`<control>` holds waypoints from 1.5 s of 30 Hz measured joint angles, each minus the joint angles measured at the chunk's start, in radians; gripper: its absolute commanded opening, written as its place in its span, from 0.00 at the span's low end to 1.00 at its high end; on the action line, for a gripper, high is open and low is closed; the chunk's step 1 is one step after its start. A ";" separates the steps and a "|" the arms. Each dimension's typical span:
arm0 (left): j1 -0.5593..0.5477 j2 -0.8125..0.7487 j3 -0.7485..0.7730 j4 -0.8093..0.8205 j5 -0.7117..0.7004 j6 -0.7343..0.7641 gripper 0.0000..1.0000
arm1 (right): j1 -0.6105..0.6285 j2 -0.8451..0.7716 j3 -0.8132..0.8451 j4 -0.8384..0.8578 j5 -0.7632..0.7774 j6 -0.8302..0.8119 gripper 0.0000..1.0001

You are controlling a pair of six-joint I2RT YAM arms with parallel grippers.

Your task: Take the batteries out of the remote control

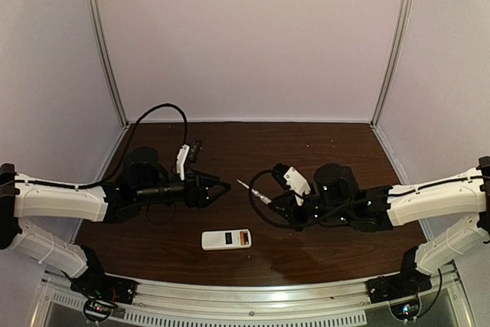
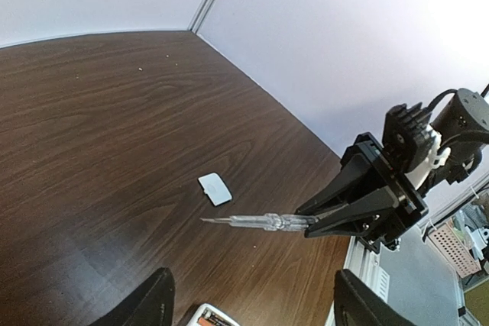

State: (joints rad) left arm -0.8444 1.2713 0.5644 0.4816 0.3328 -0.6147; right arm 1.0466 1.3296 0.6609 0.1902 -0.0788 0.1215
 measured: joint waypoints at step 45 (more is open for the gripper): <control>0.053 0.064 -0.047 0.186 0.202 -0.164 0.07 | 0.242 0.058 0.101 -0.008 0.330 -0.204 0.00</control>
State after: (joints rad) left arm -0.7918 1.3354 0.5175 0.6674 0.5346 -0.7784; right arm 1.2888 1.3880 0.7620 0.1822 0.2512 -0.0830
